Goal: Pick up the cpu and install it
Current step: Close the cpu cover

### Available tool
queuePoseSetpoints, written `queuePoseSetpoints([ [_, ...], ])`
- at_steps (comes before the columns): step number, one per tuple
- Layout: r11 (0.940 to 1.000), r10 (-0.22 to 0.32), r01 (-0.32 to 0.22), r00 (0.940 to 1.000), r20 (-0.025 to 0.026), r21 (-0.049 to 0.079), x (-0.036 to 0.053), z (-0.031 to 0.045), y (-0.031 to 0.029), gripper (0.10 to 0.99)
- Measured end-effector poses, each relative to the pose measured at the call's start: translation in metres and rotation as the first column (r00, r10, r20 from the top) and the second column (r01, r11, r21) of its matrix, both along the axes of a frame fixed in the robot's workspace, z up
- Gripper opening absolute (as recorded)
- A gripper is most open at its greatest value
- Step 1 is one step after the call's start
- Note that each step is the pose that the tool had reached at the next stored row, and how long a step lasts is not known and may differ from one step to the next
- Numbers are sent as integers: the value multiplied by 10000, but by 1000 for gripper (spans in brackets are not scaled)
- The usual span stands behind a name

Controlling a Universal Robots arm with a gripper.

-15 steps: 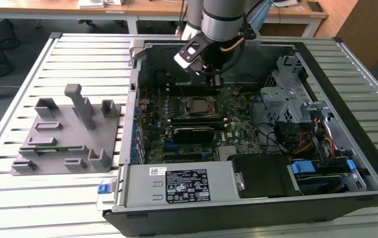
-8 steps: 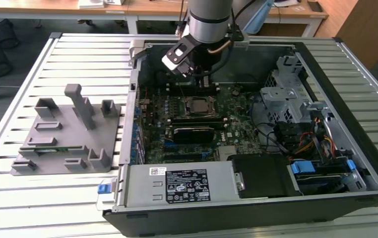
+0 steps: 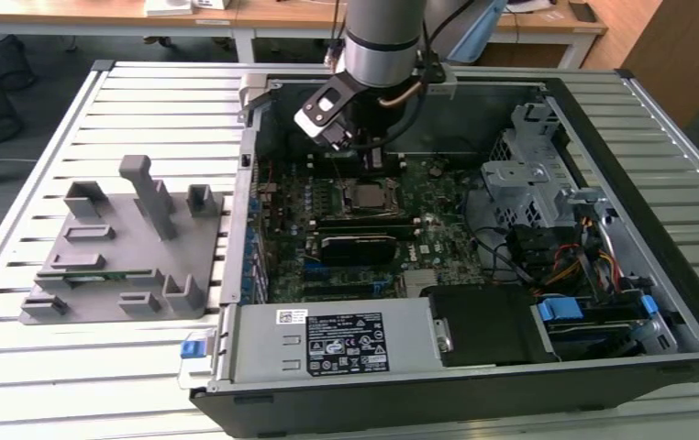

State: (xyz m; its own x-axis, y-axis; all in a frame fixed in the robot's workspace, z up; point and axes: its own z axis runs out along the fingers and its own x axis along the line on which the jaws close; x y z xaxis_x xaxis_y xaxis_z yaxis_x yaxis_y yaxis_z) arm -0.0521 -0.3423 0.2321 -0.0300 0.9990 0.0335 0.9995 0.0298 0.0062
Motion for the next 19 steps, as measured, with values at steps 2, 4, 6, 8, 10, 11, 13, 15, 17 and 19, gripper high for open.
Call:
queuePoseSetpoints([
  [2,10000,-1,1,10000,0,1,-40,-27,0,106],
  [4,10000,-1,1,10000,1,1,-84,-54,0,106],
  [6,10000,-1,1,10000,0,-1,-102,-84,0,106],
  [8,10000,1,-1,10000,-1,0,-102,-120,0,106],
  [10,10000,-1,1,10000,0,1,-105,-156,2,106],
  [11,10000,-1,1,10000,0,0,-108,-173,2,106],
  [13,10000,-1,1,10000,0,1,-112,-204,2,106],
  [15,10000,1,-1,10000,-1,0,-112,-227,2,106],
  [17,10000,0,0,10000,-1,0,-112,-246,2,106],
  [19,10000,0,0,10000,-2,0,-113,-263,2,106],
])
